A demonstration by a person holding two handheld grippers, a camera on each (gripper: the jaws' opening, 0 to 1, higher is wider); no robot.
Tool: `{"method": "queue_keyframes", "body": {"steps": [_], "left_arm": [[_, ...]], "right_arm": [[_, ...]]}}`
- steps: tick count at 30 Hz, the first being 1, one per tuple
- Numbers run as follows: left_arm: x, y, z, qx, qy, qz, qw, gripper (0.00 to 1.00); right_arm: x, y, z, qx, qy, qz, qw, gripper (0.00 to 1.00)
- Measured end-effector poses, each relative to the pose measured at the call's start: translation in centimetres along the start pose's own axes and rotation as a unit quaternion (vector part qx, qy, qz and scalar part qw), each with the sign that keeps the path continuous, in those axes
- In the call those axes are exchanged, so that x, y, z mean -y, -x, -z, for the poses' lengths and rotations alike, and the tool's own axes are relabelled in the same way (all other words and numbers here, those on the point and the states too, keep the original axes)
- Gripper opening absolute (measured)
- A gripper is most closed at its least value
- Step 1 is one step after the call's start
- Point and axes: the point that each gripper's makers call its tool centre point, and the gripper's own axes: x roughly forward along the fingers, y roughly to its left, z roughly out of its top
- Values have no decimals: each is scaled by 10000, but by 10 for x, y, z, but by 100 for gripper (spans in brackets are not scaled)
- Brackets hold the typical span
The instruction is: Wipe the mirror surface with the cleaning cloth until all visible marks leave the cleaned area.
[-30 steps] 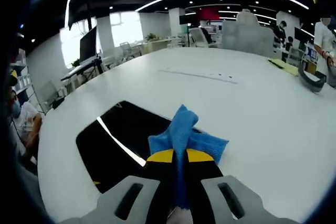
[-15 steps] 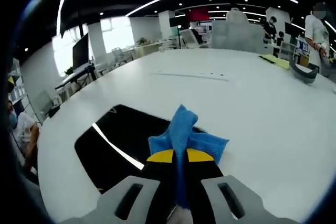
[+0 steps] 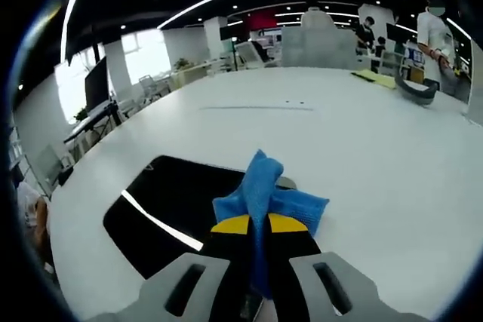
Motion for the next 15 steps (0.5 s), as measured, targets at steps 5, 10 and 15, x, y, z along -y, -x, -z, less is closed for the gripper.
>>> {"method": "queue_keyframes", "body": {"steps": [5, 10, 15], "left_arm": [[2, 5, 2, 34, 7, 42, 10000, 89], [3, 13, 6, 29, -36, 31, 10000, 89], [0, 21, 10, 48, 13, -12, 10000, 89]], "right_arm": [[-3, 1, 1, -50, -109, 107, 9999, 2], [-9, 2, 2, -81, -116, 216, 9997, 2], [-18, -1, 1, -120, -46, 174, 9998, 2]]}}
